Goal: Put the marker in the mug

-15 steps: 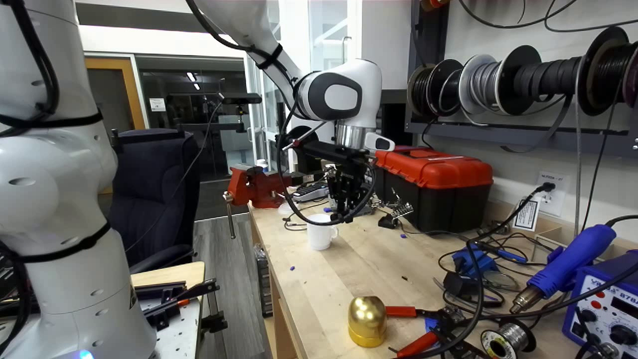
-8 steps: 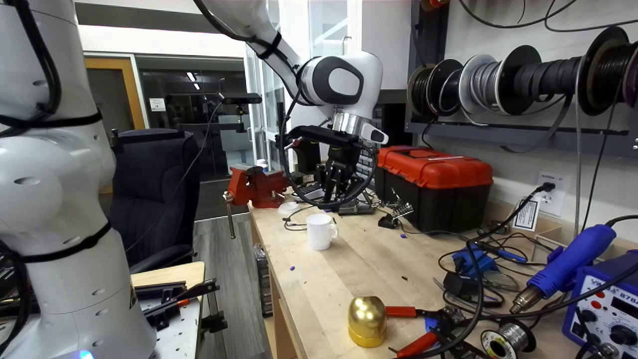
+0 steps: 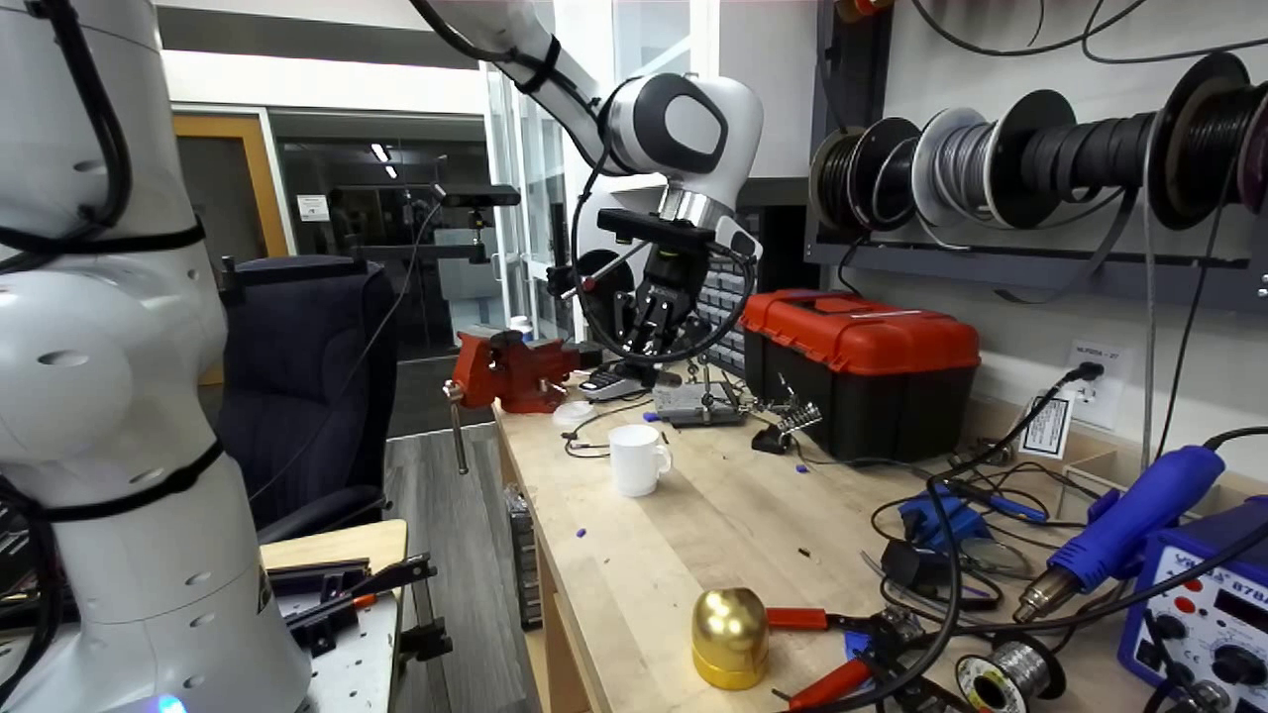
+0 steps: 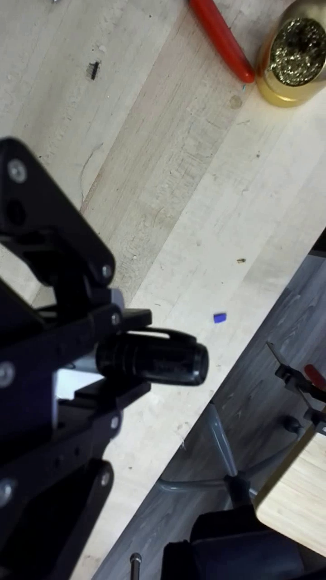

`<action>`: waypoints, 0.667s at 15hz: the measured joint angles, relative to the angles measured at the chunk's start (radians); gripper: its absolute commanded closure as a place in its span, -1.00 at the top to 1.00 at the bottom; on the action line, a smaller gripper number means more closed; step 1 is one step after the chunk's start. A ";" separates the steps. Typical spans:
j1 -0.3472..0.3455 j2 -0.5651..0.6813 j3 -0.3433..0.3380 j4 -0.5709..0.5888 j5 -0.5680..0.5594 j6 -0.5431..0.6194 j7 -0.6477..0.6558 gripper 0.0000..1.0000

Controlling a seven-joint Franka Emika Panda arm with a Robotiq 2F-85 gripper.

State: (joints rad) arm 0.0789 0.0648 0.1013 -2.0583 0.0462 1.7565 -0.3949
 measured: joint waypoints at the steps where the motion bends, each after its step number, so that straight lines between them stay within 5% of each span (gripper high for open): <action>1: 0.001 0.009 0.002 0.015 0.000 -0.024 -0.002 -0.85; 10: 0.029 0.151 0.035 0.169 -0.053 -0.217 -0.005 -0.85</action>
State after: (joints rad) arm 0.1083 0.2153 0.1360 -1.8891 -0.0064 1.5398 -0.4002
